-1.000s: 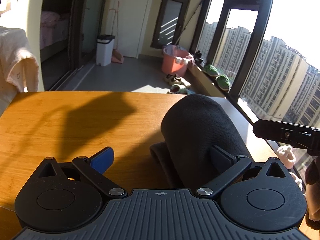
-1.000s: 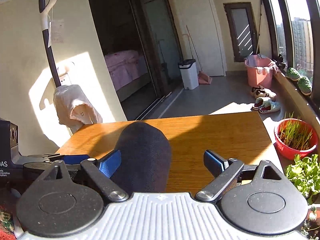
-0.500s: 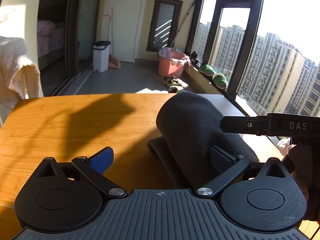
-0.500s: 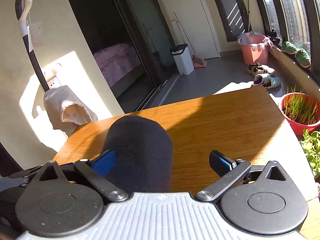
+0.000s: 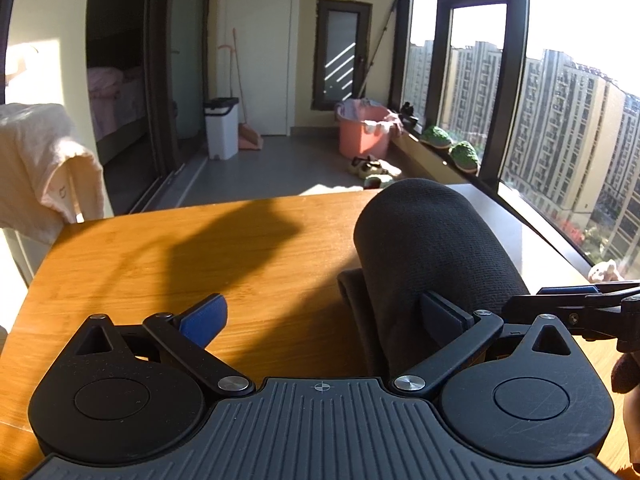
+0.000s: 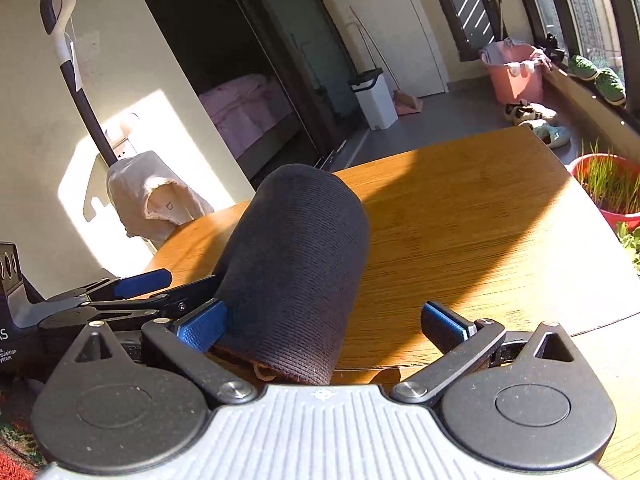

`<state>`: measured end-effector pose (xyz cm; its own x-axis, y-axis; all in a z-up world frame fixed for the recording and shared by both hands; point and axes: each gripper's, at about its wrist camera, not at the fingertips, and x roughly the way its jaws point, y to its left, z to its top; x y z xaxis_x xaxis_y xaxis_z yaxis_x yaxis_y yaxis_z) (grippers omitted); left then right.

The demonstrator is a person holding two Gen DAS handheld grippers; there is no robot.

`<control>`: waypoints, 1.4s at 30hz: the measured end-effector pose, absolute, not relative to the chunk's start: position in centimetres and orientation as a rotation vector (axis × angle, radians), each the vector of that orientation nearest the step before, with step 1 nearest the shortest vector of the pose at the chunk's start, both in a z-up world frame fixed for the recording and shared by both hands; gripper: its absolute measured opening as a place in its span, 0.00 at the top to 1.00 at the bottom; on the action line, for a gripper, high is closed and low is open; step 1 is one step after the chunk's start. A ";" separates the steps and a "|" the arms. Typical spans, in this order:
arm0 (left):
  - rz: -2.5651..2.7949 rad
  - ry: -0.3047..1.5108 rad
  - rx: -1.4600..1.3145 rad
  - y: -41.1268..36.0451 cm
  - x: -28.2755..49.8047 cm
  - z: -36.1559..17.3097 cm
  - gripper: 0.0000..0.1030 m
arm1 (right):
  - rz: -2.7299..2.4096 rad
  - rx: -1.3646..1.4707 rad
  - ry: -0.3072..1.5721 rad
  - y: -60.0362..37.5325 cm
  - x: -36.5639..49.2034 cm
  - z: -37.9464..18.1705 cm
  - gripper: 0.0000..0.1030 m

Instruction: Fold clothes

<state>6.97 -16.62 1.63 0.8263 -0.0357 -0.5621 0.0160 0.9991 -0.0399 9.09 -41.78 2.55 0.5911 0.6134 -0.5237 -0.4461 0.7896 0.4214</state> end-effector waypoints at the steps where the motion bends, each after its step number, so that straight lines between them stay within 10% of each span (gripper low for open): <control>1: -0.030 0.599 -0.039 -16.5 7.0 1.6 0.00 | 0.615 0.262 0.677 -41.8 9.4 3.2 0.00; 42: 0.039 0.583 -0.200 -16.2 6.6 0.4 0.00 | 0.527 -0.085 0.671 -32.7 16.1 3.3 0.00</control>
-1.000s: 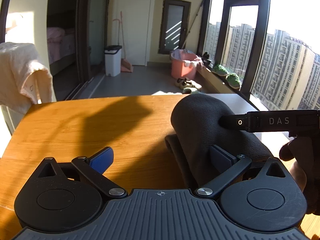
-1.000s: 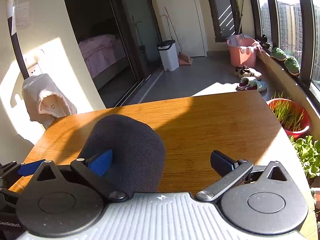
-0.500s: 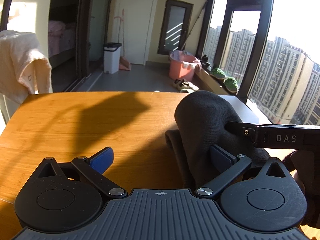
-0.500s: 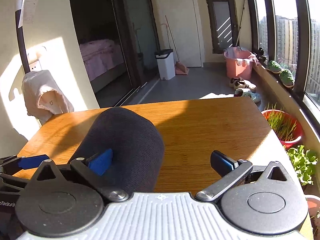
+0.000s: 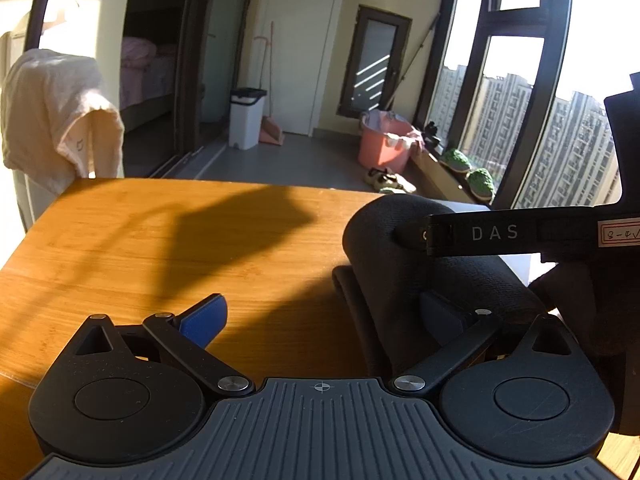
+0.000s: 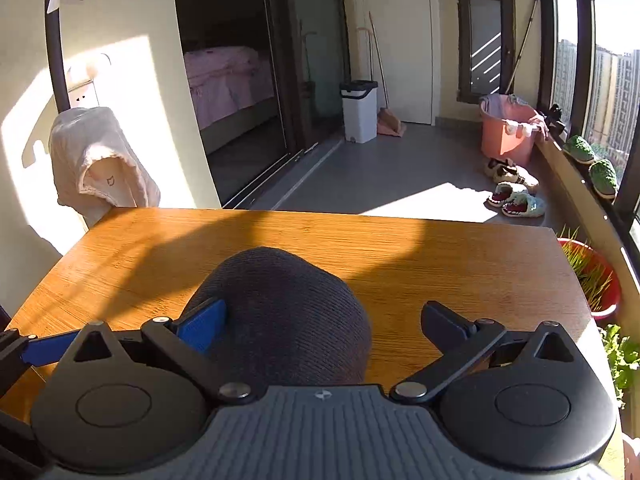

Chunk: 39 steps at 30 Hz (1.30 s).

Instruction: Fold clothes

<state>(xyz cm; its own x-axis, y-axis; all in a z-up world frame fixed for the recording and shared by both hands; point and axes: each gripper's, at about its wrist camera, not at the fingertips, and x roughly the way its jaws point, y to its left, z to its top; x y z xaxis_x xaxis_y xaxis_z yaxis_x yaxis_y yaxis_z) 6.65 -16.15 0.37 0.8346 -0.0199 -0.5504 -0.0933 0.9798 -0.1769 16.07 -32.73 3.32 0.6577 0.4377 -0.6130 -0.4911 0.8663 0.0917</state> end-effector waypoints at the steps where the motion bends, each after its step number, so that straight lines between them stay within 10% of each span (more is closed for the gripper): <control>1: 0.032 0.584 -0.208 -16.2 6.6 0.3 0.00 | 0.527 -0.092 0.659 -32.9 15.8 3.6 0.00; 39: 0.028 0.582 -0.228 -15.8 7.9 0.0 0.00 | 0.461 0.157 0.625 -40.3 11.9 1.1 0.00</control>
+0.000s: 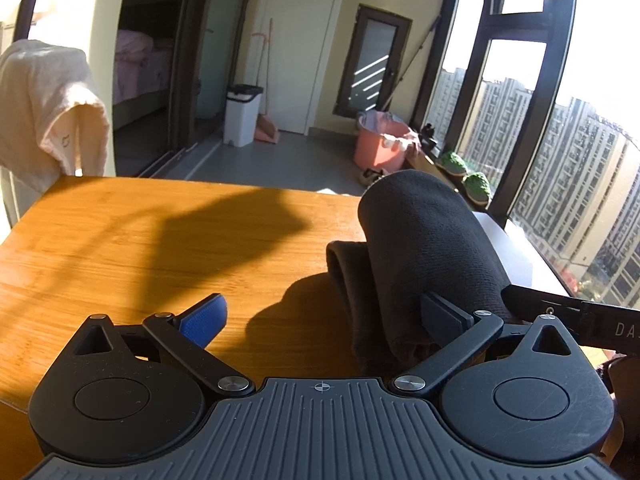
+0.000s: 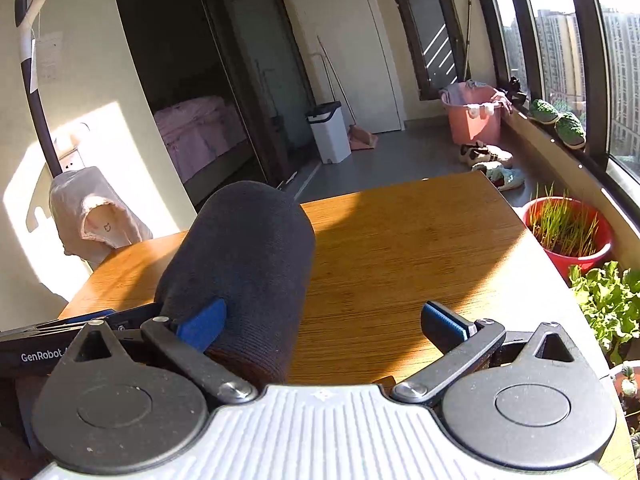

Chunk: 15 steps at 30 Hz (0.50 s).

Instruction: Fold clothes

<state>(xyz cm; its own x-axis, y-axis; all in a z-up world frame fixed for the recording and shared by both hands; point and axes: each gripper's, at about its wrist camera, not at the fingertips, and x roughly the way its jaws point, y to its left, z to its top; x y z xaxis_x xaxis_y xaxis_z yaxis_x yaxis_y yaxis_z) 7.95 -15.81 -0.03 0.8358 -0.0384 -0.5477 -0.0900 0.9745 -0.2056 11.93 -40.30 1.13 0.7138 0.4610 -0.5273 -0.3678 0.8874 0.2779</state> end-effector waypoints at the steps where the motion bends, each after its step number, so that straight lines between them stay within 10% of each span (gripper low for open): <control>1: 0.027 0.584 -0.241 -15.6 7.8 0.1 0.00 | 0.459 0.149 0.617 -40.2 11.8 1.2 0.00; 15: 0.062 0.633 -0.217 -15.4 8.0 -0.3 0.00 | 0.428 0.141 0.609 -40.8 11.7 1.4 0.00</control>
